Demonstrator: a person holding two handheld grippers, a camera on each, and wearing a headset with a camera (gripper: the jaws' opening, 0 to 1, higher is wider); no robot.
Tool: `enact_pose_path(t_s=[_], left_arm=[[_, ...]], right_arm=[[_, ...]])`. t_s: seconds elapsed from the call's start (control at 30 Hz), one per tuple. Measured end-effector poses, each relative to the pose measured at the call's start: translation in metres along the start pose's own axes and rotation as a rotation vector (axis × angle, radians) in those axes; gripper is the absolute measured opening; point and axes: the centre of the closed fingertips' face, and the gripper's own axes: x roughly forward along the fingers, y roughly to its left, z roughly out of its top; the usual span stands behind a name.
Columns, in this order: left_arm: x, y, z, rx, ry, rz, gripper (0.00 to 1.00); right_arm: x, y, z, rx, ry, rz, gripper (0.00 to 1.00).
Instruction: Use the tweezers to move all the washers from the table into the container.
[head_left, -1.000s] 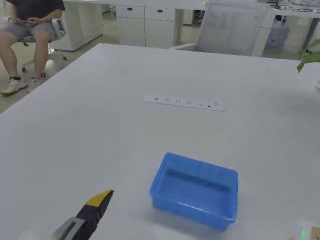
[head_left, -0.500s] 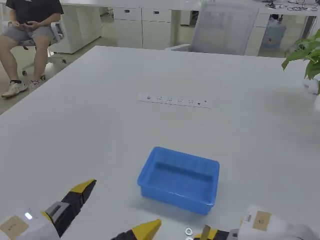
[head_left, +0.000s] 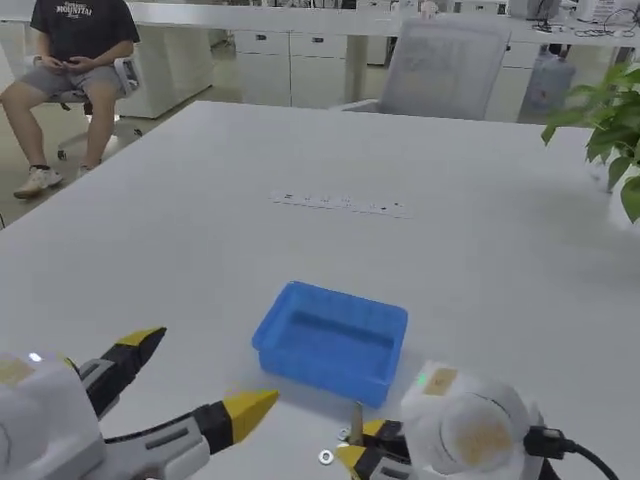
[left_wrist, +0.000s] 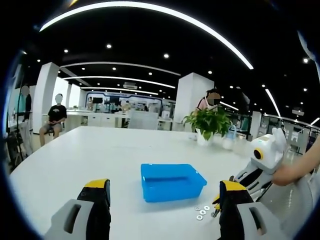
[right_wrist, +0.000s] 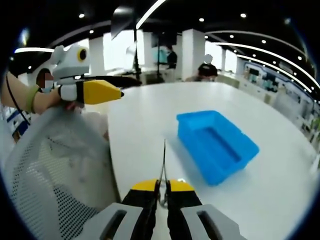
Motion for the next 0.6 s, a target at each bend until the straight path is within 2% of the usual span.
enact_pose_path(t_s=[0.13, 0.3, 0.37, 0.5, 0.6], left_arm=[[0.0, -0.003, -0.003, 0.014, 0.016, -0.012, 0.91], [0.001, -0.005, -0.001, 0.023, 0.011, -0.029, 0.9], [0.001, -0.008, 0.002, 0.028, -0.009, -0.041, 0.91], [0.001, -0.011, 0.002, 0.043, -0.002, -0.055, 0.9], [0.002, -0.009, 0.001, 0.05, 0.007, -0.049, 0.89]], right_arm=[[-0.003, -0.005, 0.002, 0.043, -0.021, -0.012, 0.03], [-0.005, -0.008, 0.007, 0.048, -0.047, -0.023, 0.03], [-0.007, -0.012, 0.012, 0.026, -0.059, -0.05, 0.03], [-0.013, -0.018, 0.019, 0.032, -0.093, -0.074, 0.03], [-0.013, -0.024, 0.017, 0.057, -0.093, -0.086, 0.03]])
